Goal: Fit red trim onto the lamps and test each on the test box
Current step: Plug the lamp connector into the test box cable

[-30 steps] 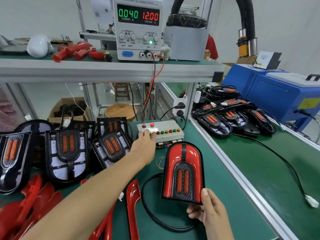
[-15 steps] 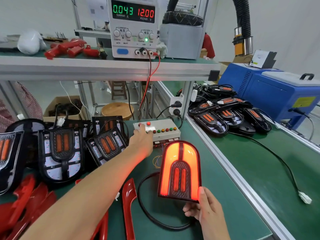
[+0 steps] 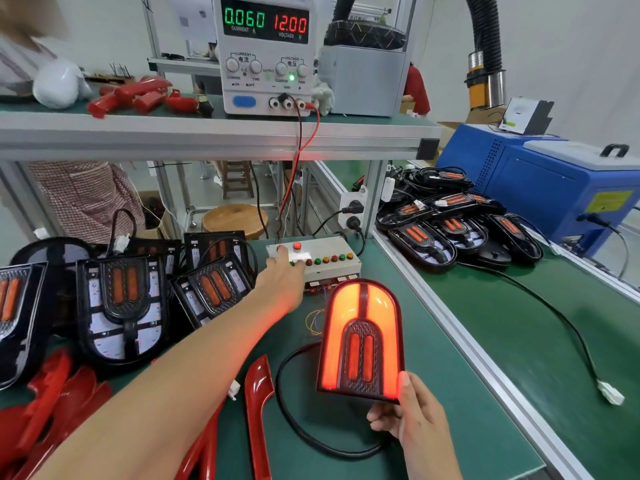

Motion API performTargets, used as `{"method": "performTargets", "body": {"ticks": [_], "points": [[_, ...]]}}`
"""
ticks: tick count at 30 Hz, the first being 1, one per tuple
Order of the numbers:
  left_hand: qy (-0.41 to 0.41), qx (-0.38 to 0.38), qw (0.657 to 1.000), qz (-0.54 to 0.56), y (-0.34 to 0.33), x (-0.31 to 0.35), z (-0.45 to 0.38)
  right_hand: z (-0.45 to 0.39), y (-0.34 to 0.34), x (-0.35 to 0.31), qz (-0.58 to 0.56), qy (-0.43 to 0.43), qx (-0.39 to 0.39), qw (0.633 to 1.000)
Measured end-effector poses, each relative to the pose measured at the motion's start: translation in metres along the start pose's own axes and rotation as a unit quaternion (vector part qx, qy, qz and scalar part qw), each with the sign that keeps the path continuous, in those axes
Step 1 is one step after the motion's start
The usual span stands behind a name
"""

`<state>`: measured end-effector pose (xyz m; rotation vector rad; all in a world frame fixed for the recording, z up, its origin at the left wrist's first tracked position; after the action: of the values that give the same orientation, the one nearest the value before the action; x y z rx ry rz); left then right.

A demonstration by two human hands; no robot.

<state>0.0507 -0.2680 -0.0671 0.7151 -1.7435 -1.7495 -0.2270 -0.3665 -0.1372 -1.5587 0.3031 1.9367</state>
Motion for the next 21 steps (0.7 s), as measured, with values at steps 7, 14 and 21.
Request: {"method": "performTargets", "body": {"ticks": [7, 14, 21], "points": [[-0.022, 0.071, 0.994, -0.076, 0.009, 0.009, -0.001, -0.004, 0.003, 0.004, -0.021, 0.003, -0.003, 1.0], [-0.171, 0.096, 0.98, -0.004, 0.006, 0.057, -0.024, -0.007, 0.008, 0.004, -0.04, 0.013, 0.008, 0.999], [-0.096, 0.016, 0.995, 0.037, 0.003, 0.062, -0.054, -0.009, 0.009, 0.005, -0.036, 0.012, 0.008, 0.999]]}}
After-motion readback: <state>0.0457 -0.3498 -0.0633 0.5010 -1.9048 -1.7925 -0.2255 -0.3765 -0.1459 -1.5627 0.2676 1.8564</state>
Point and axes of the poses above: each hand's wrist, its own z-axis away from the middle knuckle, its own y-axis out of the back of the hand, x = y × z, the point moved 6 cm from there along -z, towards the middle knuckle, and after that the axes turned 11 degrees about -y, right-handed, at the moved point
